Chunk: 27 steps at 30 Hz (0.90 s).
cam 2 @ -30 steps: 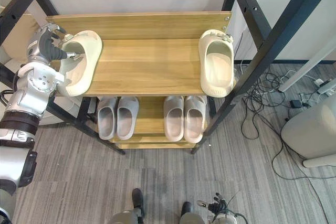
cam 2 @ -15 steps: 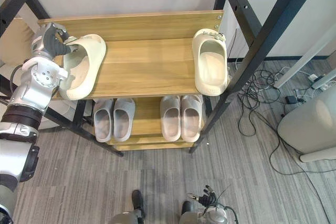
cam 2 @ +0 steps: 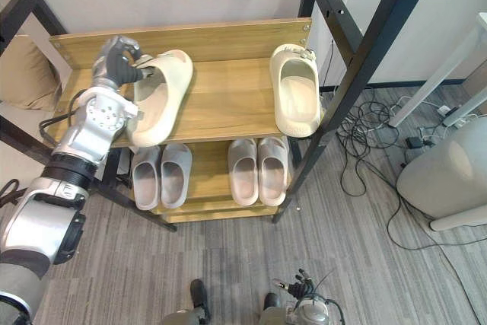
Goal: Organize the slippers on the shoe rack
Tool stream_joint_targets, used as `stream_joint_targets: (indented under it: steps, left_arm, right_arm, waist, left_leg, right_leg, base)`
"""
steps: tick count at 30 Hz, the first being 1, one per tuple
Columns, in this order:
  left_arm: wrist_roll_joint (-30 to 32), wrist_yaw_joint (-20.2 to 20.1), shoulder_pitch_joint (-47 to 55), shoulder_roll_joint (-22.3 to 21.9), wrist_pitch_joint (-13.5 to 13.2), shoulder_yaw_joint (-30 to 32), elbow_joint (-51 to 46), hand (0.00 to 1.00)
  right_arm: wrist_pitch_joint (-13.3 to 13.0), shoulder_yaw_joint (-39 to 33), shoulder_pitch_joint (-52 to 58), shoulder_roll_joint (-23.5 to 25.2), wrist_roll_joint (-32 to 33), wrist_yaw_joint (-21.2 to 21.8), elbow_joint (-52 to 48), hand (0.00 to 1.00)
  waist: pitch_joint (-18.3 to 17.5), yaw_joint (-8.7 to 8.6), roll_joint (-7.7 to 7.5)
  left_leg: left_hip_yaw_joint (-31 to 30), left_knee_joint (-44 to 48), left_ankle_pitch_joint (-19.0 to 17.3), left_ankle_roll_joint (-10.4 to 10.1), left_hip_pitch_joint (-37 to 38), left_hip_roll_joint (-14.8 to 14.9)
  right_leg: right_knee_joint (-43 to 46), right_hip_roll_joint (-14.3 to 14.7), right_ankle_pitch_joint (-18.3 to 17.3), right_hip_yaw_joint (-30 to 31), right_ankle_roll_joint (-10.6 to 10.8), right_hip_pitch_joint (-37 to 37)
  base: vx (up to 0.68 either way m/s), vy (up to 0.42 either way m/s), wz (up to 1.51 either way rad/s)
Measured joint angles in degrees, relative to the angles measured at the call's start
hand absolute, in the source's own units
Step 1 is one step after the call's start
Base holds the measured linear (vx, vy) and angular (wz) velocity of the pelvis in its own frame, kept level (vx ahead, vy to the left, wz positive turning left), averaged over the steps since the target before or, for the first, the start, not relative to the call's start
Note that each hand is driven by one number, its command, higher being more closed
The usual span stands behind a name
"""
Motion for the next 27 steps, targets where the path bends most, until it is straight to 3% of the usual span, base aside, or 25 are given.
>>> stream_joint_targets:
  steps: [12,19,20,27]
  left_arm:
    - [0.0,0.8,-4.5,-6.6,0.1,-1.8,4.9,1.00]
    - [-0.1,1.2,-5.9,-8.9,0.4,-1.6,4.9,1.00]
    - [-0.1,1.4,-5.9,-9.4,0.7,-1.5,5.0,0.00]
    - [-1.0,1.7,-5.9,-11.6,1.4,-0.9,5.6,0.00]
  right_arm:
    - [0.0,-4.6,0.1,0.3,1.9,-0.9,-1.0,0.00]
    - [0.0,-8.0,0.8,0.8,2.1,-1.5,-2.3,0.00]
    - [-0.1,-8.3,1.3,1.4,2.6,-1.5,-3.2,0.00]
    - [-0.2,-9.2,2.1,2.3,3.0,-1.6,-4.4,0.00]
  waist:
    - [0.4,-1.67,1.57]
    - [-0.2,-1.66,2.50]
    - [-0.3,-1.66,2.51]
    - [-0.4,-1.37,2.50]
  left_leg:
    - [3.0,-0.3,0.0,0.0,1.0,0.2]
    - [4.3,0.0,0.1,0.1,-0.3,0.4]
    - [4.3,0.0,0.2,0.1,-0.4,0.5]
    - [4.2,-0.2,0.4,0.5,-1.1,1.0]
  right_leg:
    - [-1.0,0.0,1.4,3.2,-0.2,-0.4]
    - [-0.6,0.1,2.4,6.4,0.1,-3.0]
    - [-0.2,0.1,2.4,6.4,0.1,-3.3]
    - [1.0,0.4,2.7,6.3,0.0,-4.5]
  base:
    - [-0.02,0.012,-0.14]
    - [-0.01,0.005,-0.21]
    - [-0.04,0.001,-0.01]
    - [-0.07,0.003,0.01]
